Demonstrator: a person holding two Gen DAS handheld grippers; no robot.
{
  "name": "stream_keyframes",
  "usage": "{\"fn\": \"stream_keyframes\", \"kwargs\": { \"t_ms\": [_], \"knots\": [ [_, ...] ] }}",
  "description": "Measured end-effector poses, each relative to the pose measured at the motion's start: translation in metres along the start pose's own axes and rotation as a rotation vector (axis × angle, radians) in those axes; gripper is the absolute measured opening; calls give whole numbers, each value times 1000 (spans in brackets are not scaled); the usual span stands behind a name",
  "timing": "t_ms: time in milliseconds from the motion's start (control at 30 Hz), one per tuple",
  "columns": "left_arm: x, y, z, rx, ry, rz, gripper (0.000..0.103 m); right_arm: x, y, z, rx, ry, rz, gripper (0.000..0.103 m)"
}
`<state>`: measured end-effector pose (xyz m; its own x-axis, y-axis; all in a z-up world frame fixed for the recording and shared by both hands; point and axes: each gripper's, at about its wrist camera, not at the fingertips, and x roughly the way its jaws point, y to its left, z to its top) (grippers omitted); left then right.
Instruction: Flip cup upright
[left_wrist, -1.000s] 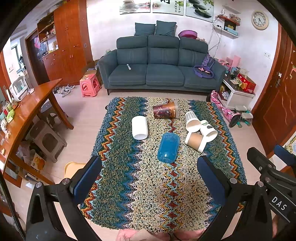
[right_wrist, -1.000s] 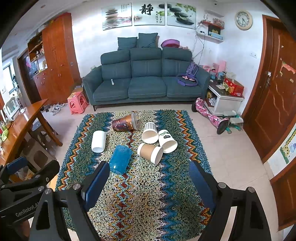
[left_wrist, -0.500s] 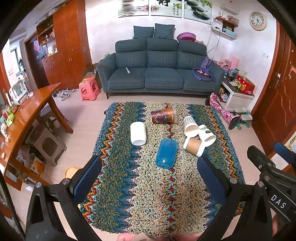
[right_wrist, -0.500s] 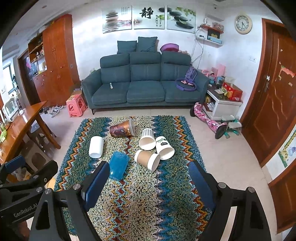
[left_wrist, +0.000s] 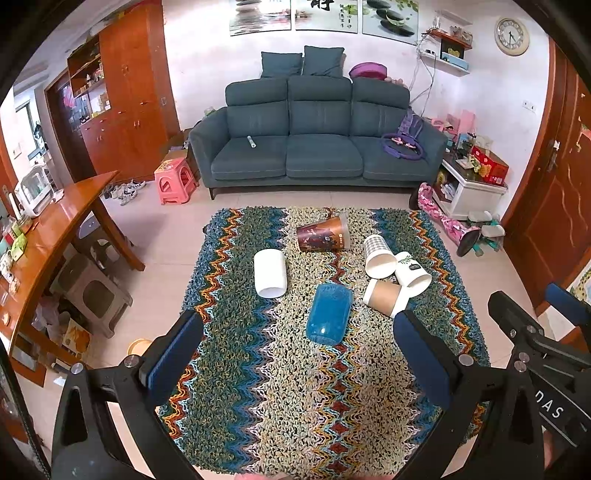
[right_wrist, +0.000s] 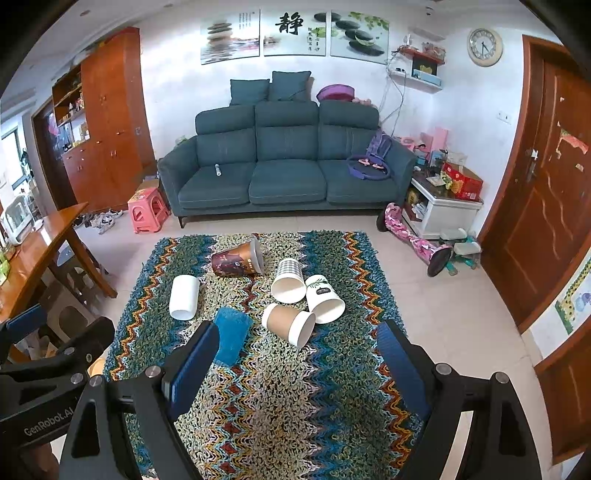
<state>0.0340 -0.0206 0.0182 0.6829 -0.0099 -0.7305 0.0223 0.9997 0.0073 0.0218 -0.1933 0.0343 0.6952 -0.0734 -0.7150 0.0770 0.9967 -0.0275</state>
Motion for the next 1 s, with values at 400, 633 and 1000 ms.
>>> {"fn": "stream_keyframes", "kwargs": {
  "t_ms": [400,633,1000],
  "knots": [
    [18,-7,5,11,20,18,103,18,-6,3,7,16,-9,88],
    [41,-8,7,6,35,6,103,43,-13,3,25,53,-11,88],
    [81,-14,6,-9,97,-15,103,83,-18,-2,32,125,6,88]
  ]
}}
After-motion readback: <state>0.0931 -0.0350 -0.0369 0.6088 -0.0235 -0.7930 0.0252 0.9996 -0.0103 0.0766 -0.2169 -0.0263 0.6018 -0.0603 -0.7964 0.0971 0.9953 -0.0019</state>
